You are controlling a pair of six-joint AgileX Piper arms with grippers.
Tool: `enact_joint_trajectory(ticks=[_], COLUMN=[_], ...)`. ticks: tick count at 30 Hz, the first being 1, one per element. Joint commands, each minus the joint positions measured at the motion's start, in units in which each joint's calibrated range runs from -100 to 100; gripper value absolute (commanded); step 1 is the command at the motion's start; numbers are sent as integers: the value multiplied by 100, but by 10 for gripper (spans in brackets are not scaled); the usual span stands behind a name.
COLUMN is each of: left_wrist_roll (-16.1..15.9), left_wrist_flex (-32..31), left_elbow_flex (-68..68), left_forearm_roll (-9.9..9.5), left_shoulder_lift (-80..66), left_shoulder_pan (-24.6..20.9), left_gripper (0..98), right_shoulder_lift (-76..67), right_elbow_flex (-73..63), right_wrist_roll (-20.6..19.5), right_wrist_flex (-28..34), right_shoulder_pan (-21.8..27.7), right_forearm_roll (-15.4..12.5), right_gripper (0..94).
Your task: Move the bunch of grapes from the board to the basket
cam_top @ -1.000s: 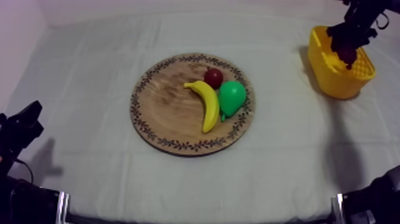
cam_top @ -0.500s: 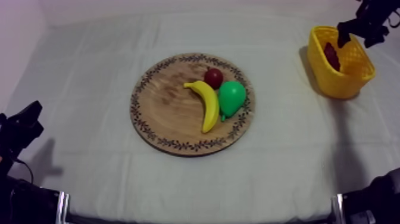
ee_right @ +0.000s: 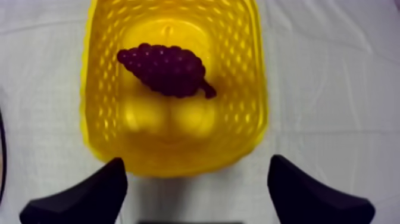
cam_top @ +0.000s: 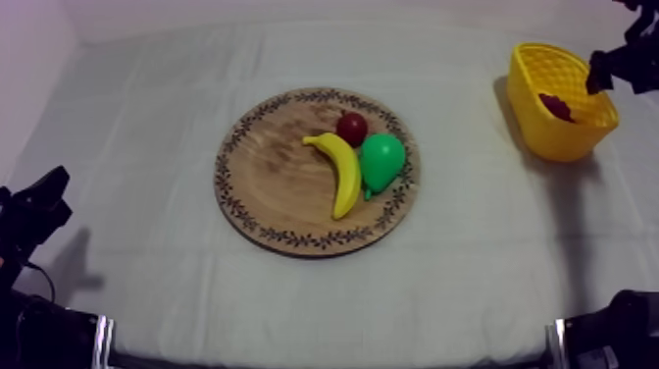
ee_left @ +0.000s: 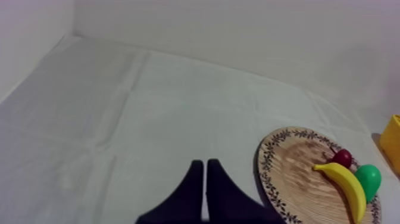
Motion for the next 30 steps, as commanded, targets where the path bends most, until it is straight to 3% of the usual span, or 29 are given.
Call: enact_joint_trajectory(ticks=[1,10,16,24,30], left_wrist_roll=[0,0,0,0,0], left_wrist_flex=[-5,-5,-5,-5,-5], left_elbow_flex=[-2,-2,-2,-2,-2], left_forearm_roll=[-4,-4,-4,-4,-4], left_shoulder_lift=[0,0,0,0,0], left_shoulder_pan=[0,0,0,0,0], left_gripper=[1,1,1,1,1], right_shoulder_lift=[-716,-2381,-3436,-4895,-6344], right_elbow_flex=[617,2141,3122,4652,5782], right_wrist_roll=[-21,-147,-50,196,509], right_wrist_flex=[-72,-633,-1234,-2269,-2856], right_shoulder_pan=[-34,-109,-78,-26,75], right_forearm_roll=[42,117,22,-195,-557], right_gripper=[637,550,432,239,130])
